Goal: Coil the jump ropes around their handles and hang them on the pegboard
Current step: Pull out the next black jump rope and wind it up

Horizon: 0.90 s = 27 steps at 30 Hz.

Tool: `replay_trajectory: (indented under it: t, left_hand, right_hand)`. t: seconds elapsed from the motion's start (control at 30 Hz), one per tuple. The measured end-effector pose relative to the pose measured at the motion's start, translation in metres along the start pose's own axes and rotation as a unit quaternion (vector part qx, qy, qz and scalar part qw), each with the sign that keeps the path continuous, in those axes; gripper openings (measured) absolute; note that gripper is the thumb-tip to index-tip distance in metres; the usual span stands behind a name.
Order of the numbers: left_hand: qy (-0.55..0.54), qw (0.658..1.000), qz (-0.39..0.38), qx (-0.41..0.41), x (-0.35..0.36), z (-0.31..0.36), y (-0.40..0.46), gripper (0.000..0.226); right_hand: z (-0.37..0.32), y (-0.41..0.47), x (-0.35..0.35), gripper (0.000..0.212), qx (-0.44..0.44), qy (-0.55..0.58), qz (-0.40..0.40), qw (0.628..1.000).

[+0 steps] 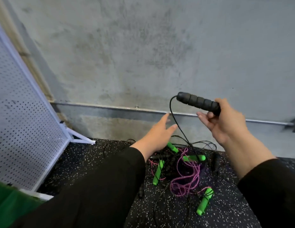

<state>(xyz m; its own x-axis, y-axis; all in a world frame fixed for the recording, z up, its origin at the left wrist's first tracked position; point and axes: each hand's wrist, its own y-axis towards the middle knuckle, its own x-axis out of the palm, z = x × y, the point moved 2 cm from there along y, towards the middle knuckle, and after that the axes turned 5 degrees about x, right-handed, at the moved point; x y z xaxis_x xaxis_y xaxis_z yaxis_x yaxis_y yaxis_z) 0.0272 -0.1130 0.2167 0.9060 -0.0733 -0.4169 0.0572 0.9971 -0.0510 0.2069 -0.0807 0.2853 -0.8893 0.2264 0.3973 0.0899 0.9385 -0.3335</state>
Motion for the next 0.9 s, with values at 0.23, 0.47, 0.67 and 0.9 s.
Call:
replay_trajectory:
  t: [0.23,0.47,0.67,0.9]
  left_hand:
    - [-0.02,0.997,0.068,0.003,0.007,0.007,0.011,0.043]
    - [-0.131,0.982,0.115,-0.067,0.027,0.006,0.027,0.037]
    - [-0.062,0.992,0.012,-0.106,0.057,0.001,0.044,0.04]
    - [-0.055,0.995,0.037,-0.068,0.075,0.002,0.058,0.068]
  right_hand:
    - [-0.002,-0.03,-0.013,0.027,0.136,0.091,-0.092,0.982]
    - [0.0,-0.028,-0.024,0.047,0.184,-0.007,-0.212,0.96]
    - [-0.008,-0.028,-0.029,0.038,0.196,-0.08,-0.298,0.931]
    - [-0.026,-0.025,-0.03,0.039,0.163,-0.105,-0.359,0.913]
